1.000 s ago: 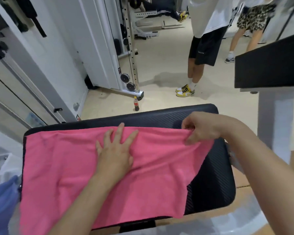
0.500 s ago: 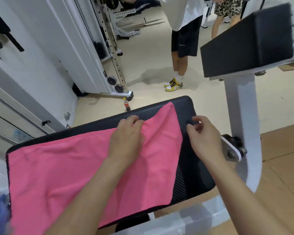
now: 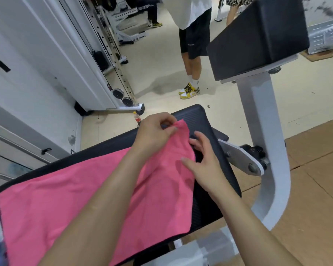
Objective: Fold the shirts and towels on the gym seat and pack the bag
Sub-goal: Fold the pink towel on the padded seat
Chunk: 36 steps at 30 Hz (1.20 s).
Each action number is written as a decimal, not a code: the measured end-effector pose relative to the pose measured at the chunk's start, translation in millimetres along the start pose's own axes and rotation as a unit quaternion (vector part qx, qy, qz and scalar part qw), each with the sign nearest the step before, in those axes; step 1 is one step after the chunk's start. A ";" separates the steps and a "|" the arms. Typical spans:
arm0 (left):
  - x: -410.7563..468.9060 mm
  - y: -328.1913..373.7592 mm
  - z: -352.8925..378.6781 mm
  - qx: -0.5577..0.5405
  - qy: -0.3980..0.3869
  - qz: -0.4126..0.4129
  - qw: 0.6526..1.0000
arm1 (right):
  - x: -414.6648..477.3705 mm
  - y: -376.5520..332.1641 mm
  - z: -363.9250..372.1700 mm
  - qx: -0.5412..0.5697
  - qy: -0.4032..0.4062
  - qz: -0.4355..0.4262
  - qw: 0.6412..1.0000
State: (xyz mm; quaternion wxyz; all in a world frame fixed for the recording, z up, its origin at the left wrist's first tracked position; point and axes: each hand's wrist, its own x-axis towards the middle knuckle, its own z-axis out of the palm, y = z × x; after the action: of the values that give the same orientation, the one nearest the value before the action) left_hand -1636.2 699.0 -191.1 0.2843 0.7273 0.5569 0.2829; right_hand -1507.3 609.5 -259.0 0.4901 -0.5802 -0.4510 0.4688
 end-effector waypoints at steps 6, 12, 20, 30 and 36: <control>-9.2 3.6 -34.8 -0.201 0.029 -0.019 0.979 | 0.1 -8.9 -15.4 0.067 -0.227 0.040 0.971; 4.8 6.8 -43.7 -0.151 0.127 0.005 0.980 | -38.1 12.2 -40.0 0.056 -0.301 0.083 0.948; 39.4 -1.8 20.4 0.158 0.075 0.066 0.982 | -66.1 67.9 -62.3 -0.101 0.003 0.055 0.993; 68.3 -10.2 56.0 0.160 0.091 0.135 0.974 | -69.1 92.7 -65.4 -0.102 0.184 0.089 0.973; 82.3 -2.1 61.2 0.173 0.090 0.162 0.967 | -67.5 95.6 -65.9 -0.092 0.227 0.099 0.964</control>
State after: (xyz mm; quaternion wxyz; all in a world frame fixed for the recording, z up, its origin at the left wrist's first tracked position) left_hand -1575.0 773.3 -226.3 0.0530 0.8175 0.4955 0.2887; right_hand -1446.5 522.8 -341.6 0.4751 -0.7561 -0.3092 0.3272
